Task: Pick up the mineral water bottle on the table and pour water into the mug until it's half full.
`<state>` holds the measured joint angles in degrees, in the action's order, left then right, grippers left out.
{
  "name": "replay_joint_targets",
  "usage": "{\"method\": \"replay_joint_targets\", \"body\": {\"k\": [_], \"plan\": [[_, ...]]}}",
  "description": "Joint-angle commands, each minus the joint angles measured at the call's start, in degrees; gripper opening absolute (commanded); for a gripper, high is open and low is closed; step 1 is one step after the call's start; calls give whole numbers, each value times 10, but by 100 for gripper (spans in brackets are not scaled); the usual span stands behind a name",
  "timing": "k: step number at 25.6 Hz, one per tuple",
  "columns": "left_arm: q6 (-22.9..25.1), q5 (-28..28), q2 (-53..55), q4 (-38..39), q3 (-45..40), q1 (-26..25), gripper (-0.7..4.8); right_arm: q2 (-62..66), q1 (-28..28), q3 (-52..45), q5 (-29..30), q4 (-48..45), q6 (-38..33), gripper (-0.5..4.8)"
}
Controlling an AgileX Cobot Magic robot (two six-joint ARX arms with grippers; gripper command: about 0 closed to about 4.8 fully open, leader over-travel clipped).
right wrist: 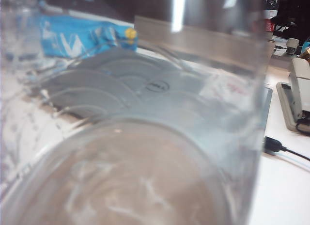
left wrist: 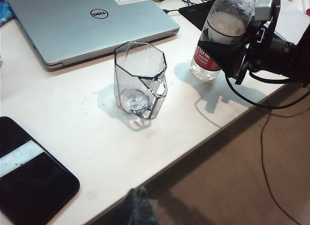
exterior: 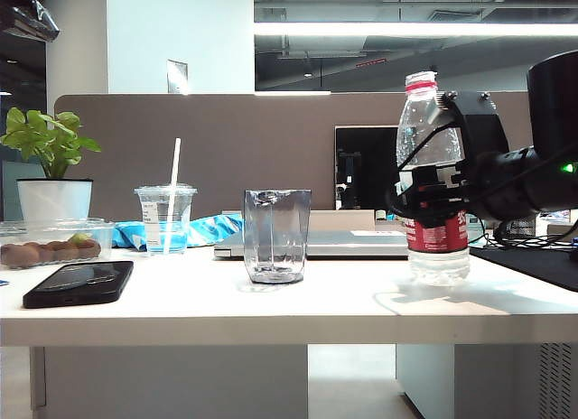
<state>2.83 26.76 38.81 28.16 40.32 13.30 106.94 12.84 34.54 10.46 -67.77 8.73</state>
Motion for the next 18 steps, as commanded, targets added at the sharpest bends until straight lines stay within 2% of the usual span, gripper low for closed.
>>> {"method": "replay_joint_targets", "body": {"k": [1,9,11,13,18], "plan": [[2,0,-1,-4,3,1,-4,-29,0,27,-5,70,61,281],[2,0,-1,-4,3,1,-4,-55,1,139,-20,259,143,282],[2,0,-2,-3,3,1,-4,-55,2,190,-21,335,164,282],[2,0,-3,-4,3,1,-4,-54,17,234,-49,388,211,282],[3,0,-3,-7,3,0,-4,-54,55,292,-91,454,335,282]]}}
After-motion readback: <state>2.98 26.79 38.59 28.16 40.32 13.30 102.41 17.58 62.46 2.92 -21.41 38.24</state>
